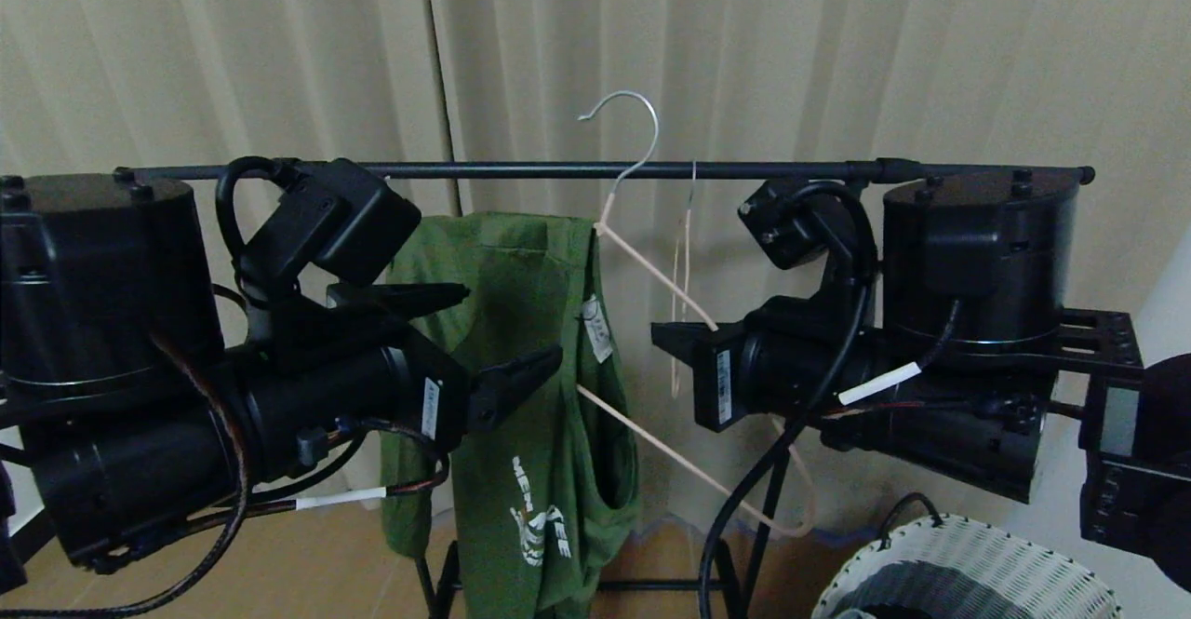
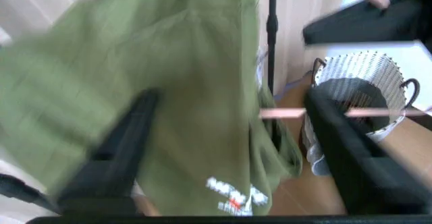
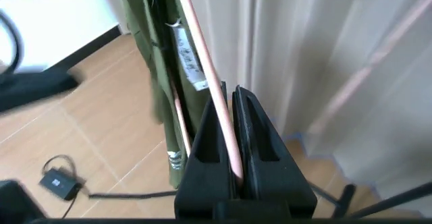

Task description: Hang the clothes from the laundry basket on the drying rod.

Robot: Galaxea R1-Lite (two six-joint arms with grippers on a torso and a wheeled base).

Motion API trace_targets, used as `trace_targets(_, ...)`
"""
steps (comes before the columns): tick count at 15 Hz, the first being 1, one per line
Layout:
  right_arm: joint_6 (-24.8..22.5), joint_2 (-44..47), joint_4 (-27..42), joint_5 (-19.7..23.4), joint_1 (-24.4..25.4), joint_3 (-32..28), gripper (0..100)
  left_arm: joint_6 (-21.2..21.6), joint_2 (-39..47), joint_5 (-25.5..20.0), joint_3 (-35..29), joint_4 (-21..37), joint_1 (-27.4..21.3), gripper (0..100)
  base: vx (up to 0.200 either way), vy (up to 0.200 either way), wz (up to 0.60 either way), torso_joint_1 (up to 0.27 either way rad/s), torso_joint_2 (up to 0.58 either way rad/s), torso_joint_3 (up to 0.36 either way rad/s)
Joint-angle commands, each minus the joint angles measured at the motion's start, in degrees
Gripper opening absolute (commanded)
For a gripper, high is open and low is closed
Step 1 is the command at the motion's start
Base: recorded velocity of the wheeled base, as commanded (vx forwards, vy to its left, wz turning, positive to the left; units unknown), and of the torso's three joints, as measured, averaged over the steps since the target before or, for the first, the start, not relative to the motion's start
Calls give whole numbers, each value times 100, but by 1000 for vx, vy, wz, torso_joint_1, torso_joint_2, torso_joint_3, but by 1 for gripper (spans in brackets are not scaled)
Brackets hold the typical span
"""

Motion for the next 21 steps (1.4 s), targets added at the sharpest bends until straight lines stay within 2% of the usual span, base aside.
trace_targets(1,-156,-376,10,18,-238,234,0,1,-250,0,57,-4,16,100,0,0,0,0,0,0)
trace_targets(3,-332,-569,1,53,-378,436,0,45,-426,0,83,-4,33,100,0,0,0,0,0,0)
trace_targets(5,-833,-1097,-17,457,-747,928,0,1038,-637,-18,57,-47,482,100,0,0,0,0,0,0)
trace_targets(7,-1158,-1369,10,1028,-932,1025,0,1706,-602,-167,-92,-258,684,100,0,0,0,0,0,0)
trace_targets(10,-1484,-1387,-8,1433,-1029,981,0,2295,-347,-396,-435,-320,693,100,0,0,0,0,0,0)
trace_targets(12,-1571,-1378,-17,1705,-1029,1008,0,2875,-180,-844,-506,-320,701,100,0,0,0,0,0,0)
trace_targets(14,-1677,-1334,-8,1943,-1020,1008,0,3174,13,-1196,-550,-320,701,100,0,0,0,0,0,0)
trace_targets(18,-2081,-1281,-17,2408,-1011,1008,0,3209,426,-1213,-778,-320,816,100,0,0,0,0,0,0)
trace_targets(21,-2143,-1299,-17,2742,-1002,1008,0,3323,479,-1222,-743,-320,816,100,0,0,0,0,0,0)
